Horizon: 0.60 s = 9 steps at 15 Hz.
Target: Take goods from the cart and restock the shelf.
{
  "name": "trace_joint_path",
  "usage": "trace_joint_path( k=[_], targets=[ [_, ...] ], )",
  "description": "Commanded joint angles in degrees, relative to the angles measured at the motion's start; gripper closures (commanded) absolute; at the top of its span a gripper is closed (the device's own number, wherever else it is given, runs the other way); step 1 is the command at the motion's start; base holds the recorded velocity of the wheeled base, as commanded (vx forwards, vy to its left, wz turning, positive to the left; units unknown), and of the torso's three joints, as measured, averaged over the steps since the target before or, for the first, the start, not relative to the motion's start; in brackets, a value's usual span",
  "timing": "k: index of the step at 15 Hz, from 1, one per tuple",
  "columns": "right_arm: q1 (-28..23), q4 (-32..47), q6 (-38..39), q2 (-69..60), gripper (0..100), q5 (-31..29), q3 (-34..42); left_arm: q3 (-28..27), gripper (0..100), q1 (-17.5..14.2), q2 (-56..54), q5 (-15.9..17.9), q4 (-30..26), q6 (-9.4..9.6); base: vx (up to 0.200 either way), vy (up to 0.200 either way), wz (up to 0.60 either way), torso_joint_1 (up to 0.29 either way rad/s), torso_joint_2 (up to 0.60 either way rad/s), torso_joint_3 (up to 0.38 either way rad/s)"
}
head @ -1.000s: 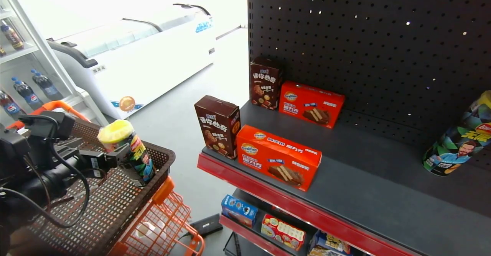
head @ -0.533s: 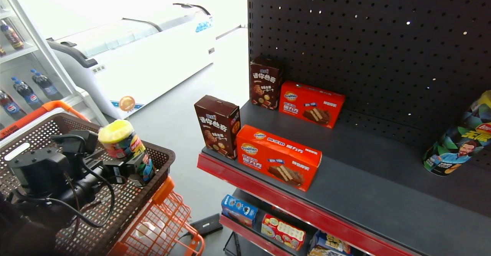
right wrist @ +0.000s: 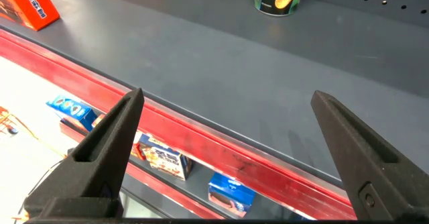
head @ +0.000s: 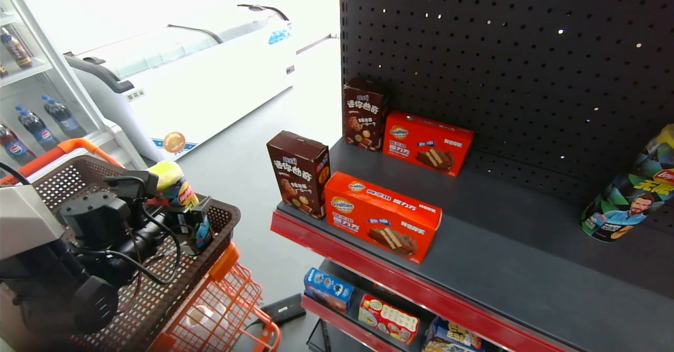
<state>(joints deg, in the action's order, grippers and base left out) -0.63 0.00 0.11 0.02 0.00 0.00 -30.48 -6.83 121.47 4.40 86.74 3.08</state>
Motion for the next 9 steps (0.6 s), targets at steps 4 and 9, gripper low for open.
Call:
trace_joint_path(
  k=[4, 9],
  targets=[
    [0.0, 0.0, 0.1, 0.0, 0, 0.0, 0.0, -1.3, 0, 1.4, 1.2, -0.1, -0.3, -0.54, 0.000, 0.000, 0.00, 0.000, 0.00, 0.000],
    [0.0, 0.0, 0.0, 0.0, 0, 0.1, 0.0, -3.0, 0, 2.3, 1.3, 0.1, 1.5, -0.01, 0.000, 0.000, 0.00, 0.000, 0.00, 0.000]
  ],
)
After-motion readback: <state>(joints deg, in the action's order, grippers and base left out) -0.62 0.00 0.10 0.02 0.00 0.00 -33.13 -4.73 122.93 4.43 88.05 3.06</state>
